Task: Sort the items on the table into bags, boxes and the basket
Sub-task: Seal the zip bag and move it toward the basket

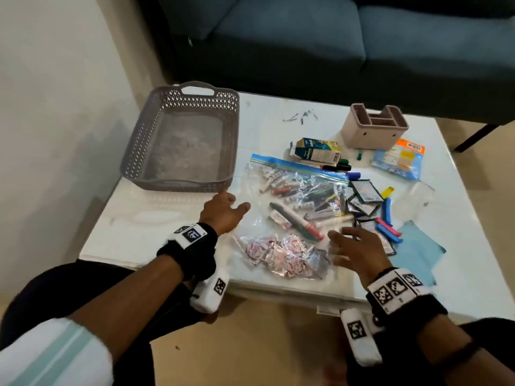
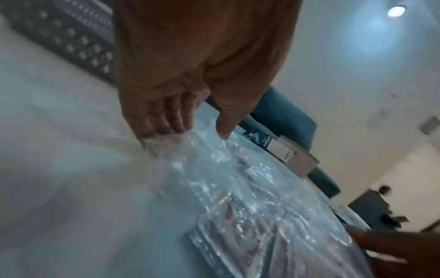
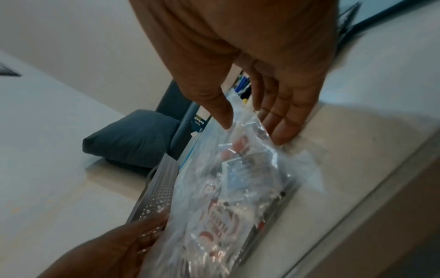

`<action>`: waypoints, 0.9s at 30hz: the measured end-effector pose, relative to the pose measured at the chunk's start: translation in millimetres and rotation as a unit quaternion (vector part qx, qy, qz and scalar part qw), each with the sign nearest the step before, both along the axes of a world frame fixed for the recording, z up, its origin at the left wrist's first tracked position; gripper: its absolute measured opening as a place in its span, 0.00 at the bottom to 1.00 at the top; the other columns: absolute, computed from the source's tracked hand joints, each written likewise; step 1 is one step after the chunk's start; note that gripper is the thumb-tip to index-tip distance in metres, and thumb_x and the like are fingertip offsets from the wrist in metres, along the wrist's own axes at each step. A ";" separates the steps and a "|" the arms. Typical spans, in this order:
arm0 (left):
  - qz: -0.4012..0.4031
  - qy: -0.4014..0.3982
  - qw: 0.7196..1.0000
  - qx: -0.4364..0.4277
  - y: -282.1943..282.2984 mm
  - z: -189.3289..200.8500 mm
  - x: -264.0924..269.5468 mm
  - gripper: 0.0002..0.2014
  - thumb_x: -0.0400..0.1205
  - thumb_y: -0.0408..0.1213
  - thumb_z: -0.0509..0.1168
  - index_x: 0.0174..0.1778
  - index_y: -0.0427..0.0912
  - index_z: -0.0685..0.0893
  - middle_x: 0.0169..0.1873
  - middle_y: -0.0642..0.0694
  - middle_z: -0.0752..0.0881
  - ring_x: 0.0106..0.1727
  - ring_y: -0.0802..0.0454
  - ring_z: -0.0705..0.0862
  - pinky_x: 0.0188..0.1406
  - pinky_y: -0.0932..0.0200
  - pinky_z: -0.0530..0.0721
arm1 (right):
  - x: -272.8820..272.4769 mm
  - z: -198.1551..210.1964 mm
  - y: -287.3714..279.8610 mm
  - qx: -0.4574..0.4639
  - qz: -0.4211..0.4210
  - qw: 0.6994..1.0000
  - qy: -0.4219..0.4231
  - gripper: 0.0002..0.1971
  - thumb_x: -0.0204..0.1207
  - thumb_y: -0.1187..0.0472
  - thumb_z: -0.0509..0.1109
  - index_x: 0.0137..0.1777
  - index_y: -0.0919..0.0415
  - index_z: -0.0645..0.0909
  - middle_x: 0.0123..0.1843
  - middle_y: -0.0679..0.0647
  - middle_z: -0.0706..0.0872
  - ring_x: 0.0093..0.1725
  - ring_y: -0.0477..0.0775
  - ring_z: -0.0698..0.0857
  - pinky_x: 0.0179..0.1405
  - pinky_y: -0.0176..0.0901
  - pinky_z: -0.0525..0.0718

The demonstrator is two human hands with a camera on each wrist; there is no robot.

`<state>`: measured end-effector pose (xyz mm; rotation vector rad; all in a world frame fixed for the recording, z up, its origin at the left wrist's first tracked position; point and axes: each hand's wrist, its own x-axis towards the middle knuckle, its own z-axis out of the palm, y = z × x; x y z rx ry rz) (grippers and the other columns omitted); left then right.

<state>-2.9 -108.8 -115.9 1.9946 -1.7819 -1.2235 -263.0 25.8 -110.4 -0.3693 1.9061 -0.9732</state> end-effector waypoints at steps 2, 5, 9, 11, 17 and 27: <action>0.049 0.072 0.996 0.020 -2.7 -1.9 1.7 0.15 0.79 0.50 0.76 0.56 0.45 0.89 0.56 0.41 0.92 0.52 0.43 0.90 0.48 0.52 0.89 | 0.8 0.1 -0.4 -0.024 -0.014 1.000 0.007 0.18 0.76 0.69 0.79 0.64 0.72 0.83 0.46 0.68 0.90 0.37 0.60 0.85 0.36 0.50 0.86; 0.068 0.131 0.989 0.025 3.3 6.4 4.8 0.08 0.80 0.42 0.76 0.49 0.42 0.90 0.40 0.42 0.92 0.36 0.47 0.85 0.29 0.61 0.80 | 1.9 15.5 -0.1 -0.061 -0.008 0.998 -0.015 0.08 0.77 0.74 0.74 0.56 0.73 0.86 0.44 0.66 0.88 0.36 0.58 0.84 0.38 0.47 0.85; 0.037 0.182 0.983 0.010 18.8 47.3 13.1 0.05 0.82 0.40 0.74 0.45 0.42 0.89 0.32 0.46 0.87 0.30 0.53 0.81 0.29 0.64 0.76 | 1.5 58.0 -0.4 -0.115 0.025 0.993 0.017 0.06 0.77 0.76 0.74 0.45 0.65 0.86 0.42 0.65 0.88 0.35 0.57 0.84 0.42 0.49 0.86; 0.021 0.217 0.976 -0.001 26.5 74.7 23.6 0.05 0.82 0.39 0.74 0.45 0.42 0.88 0.34 0.46 0.87 0.31 0.53 0.81 0.33 0.61 0.77 | 3.0 83.4 1.0 -0.156 0.038 0.986 0.035 0.04 0.77 0.76 0.74 0.48 0.70 0.86 0.43 0.67 0.88 0.35 0.58 0.83 0.40 0.47 0.85; 0.029 0.273 0.955 -0.114 8.1 158.4 72.8 0.06 0.82 0.38 0.76 0.48 0.40 0.89 0.34 0.48 0.88 0.32 0.57 0.82 0.35 0.60 0.84 | 22.9 154.4 -24.9 -0.246 0.104 0.963 0.042 0.06 0.77 0.68 0.76 0.53 0.66 0.88 0.45 0.61 0.93 0.38 0.55 0.88 0.38 0.45 0.87; 0.132 0.132 0.949 -0.252 -117.0 182.6 167.5 0.12 0.76 0.41 0.80 0.43 0.50 0.80 0.39 0.38 0.93 0.38 0.41 0.90 0.43 0.48 0.88 | 120.3 152.0 -188.9 -0.256 0.128 0.958 -0.011 0.06 0.76 0.74 0.77 0.50 0.68 0.84 0.42 0.66 0.91 0.33 0.58 0.87 0.39 0.52 0.92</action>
